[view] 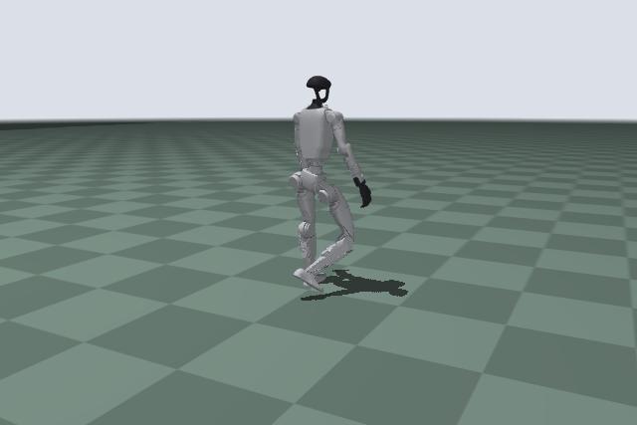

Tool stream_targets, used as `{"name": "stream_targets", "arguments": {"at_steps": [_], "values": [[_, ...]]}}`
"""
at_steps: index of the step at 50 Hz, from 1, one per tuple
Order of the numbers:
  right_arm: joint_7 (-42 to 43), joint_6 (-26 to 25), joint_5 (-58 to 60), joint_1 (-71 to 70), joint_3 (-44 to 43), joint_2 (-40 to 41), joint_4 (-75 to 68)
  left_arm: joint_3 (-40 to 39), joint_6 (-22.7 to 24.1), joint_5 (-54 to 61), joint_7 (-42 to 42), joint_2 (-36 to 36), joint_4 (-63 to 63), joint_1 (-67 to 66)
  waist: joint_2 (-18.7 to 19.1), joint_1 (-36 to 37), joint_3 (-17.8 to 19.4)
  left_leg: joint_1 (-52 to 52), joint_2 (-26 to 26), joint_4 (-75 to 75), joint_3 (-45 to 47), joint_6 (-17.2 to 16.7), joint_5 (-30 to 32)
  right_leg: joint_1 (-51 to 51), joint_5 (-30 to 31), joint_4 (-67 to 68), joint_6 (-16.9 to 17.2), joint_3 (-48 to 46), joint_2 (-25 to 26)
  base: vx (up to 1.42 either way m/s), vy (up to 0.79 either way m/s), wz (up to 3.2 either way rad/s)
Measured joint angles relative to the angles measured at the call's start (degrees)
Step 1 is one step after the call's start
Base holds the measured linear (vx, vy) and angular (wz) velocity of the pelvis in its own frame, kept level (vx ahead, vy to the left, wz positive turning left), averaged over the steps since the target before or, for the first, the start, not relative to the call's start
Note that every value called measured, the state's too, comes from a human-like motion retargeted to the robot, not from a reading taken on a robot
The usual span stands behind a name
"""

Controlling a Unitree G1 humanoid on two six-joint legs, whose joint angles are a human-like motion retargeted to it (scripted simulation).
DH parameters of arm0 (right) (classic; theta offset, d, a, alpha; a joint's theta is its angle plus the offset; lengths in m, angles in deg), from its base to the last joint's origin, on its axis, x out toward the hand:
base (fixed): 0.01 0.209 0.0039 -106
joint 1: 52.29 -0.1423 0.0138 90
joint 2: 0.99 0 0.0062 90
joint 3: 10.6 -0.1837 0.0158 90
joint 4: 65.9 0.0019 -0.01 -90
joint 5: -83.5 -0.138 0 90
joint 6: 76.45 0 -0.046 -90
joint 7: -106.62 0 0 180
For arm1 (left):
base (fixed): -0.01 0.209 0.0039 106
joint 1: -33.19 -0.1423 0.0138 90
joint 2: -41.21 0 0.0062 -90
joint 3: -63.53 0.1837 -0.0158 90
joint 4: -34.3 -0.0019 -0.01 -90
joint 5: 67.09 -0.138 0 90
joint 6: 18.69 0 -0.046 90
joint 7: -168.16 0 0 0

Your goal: Walk

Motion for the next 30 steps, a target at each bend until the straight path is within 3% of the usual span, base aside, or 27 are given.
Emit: {"name": "stream_targets", "arguments": {"at_steps": [3, 5, 8, 10, 13, 18, 30], "values": [[0.7, 0.6, -1.3, -0.1, -0.9, 0.3, 1.4, 0.9, 0.1, -0.9, 0.5, -0.3, 0.6, 1.9, -0.1, -0.7, 0.0, 2.8, -0.9, -2.9, 1.0, -0.2, 0.3, -1.9, -4.1, -1.3, -0.8, -3.6, -3.8, 0.22, 0.07, -0.6], [1.3, 0.7, -2.1, -1.6, -1.4, 0.5, 2.9, 1.2, 0.1, -1.6, 0.4, -0.6, 0.3, 4.7, 3.5, 0.0, 0.8, 6.6, 2.3, -9.7, 1.4, -0.8, 2.1, -1.9, -6.1, -5.0, -2.0, -8.3, -0.8, 0.22, 0.05, -1.04], [1.8, 1.5, -2.5, -1.8, -1.1, 1.2, 4.8, 2.2, 0.0, -2.3, 0.5, -0.1, 0.3, 5.5, 2.8, -0.5, 0.7, 7.5, 1.0, -10.4, 3.9, -1.0, 2.0, -2.6, -9.1, -7.9, -1.6, -12.2, -4.2, 0.15, 0.03, -0.91], [2.2, 1.6, -2.7, -3.2, -0.5, 1.7, 6.5, 2.5, -0.1, -2.8, 0.0, -0.4, -0.3, 7.6, 6.0, -0.4, 0.7, 6.6, 4.5, -9.7, 6.2, -1.6, 0.0, -2.0, -10.5, -12.5, -2.5, -17.2, -0.3, 0.16, 0.03, -1.13], [2.4, 2.1, -2.4, -3.4, 0.6, 2.3, 8.1, 3.8, 0.0, -3.5, -0.2, 0.2, -0.2, 7.9, 5.5, -0.9, 0.6, 6.8, 3.4, -10.3, 9.4, -1.8, 0.0, -2.4, -12.4, -14.4, -2.0, -20.2, -2.7, 0.07, 0.02, -1.02], [2.9, 2.3, -1.5, -4.5, 2.7, 3.2, 9.3, 5.6, 0.3, -4.6, -0.5, 0.1, 0.7, 9.5, 7.4, -2.3, 0.1, 5.1, 5.4, -10.1, 15.1, -2.2, -1.8, -3.4, -14.5, -19.2, -2.1, -24.2, 0.2, 0.04, 0.01, -1.08], [3.2, 1.9, 0.2, -5.5, 3.4, 2.9, 3.4, 10.5, 0.8, -7.9, -1.6, 2.0, 2.7, 9.2, 9.0, -4.7, -2.1, 1.0, 6.8, -10.2, 32.9, -2.2, -3.8, -4.6, -16.7, -18.2, -3.1, -28.5, 1.1, -0.03, 0.01, -1.36]]}}
